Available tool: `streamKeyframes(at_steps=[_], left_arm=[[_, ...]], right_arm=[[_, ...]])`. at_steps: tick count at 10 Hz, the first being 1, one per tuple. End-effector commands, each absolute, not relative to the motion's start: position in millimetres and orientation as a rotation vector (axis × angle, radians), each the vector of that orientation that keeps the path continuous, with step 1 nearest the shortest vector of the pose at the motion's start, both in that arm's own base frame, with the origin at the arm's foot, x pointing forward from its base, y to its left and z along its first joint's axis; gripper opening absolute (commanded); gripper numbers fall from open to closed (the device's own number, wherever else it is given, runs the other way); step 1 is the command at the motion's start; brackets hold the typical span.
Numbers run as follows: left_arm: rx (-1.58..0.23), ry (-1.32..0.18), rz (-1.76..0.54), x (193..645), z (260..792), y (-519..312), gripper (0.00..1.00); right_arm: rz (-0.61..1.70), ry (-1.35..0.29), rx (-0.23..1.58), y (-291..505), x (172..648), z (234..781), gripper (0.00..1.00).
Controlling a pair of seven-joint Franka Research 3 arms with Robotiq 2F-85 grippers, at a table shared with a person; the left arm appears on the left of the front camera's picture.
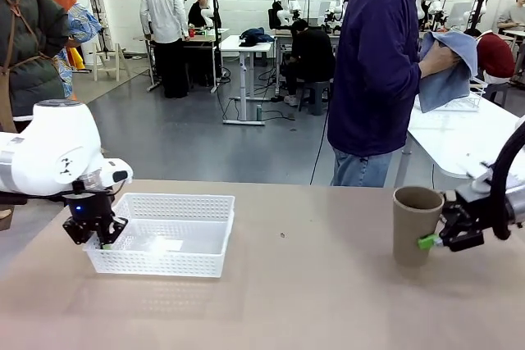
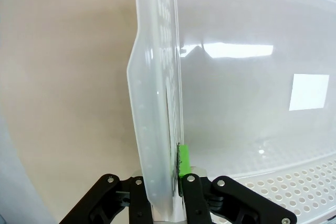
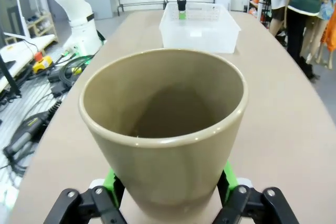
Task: Clean and organize the cups into the basket.
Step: Pick up the Organizing basket and move it to the center of the table, then pick up the Reusable plastic cup from the right side of the table and place it inside the Organizing basket.
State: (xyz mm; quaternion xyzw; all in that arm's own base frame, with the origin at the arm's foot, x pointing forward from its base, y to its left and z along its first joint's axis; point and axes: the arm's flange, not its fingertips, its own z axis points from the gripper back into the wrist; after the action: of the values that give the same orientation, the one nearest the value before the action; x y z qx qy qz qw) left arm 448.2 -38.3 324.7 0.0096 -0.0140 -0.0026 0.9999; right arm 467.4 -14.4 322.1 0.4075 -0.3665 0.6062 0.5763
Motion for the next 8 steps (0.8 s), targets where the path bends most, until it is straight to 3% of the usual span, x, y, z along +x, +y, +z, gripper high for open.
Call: streamKeyframes(at_steps=[1,5,6,8], left_arm=[[0.026,-0.007,0.038,463,325,-82,0.0],[0.038,0.025,0.021,490,313,-162,0.0],[0.02,0.045,0.001,497,309,-185,0.0],[0.026,0.041,-0.045,501,302,-228,0.0]], right_arm=[[1.37,-0.905,0.883,-24,446,388,0.26],[1.335,-1.045,0.806,-34,417,492,0.26],[1.312,-1.067,0.781,-35,406,506,0.26],[1.359,-1.014,0.796,-37,427,489,0.26]])
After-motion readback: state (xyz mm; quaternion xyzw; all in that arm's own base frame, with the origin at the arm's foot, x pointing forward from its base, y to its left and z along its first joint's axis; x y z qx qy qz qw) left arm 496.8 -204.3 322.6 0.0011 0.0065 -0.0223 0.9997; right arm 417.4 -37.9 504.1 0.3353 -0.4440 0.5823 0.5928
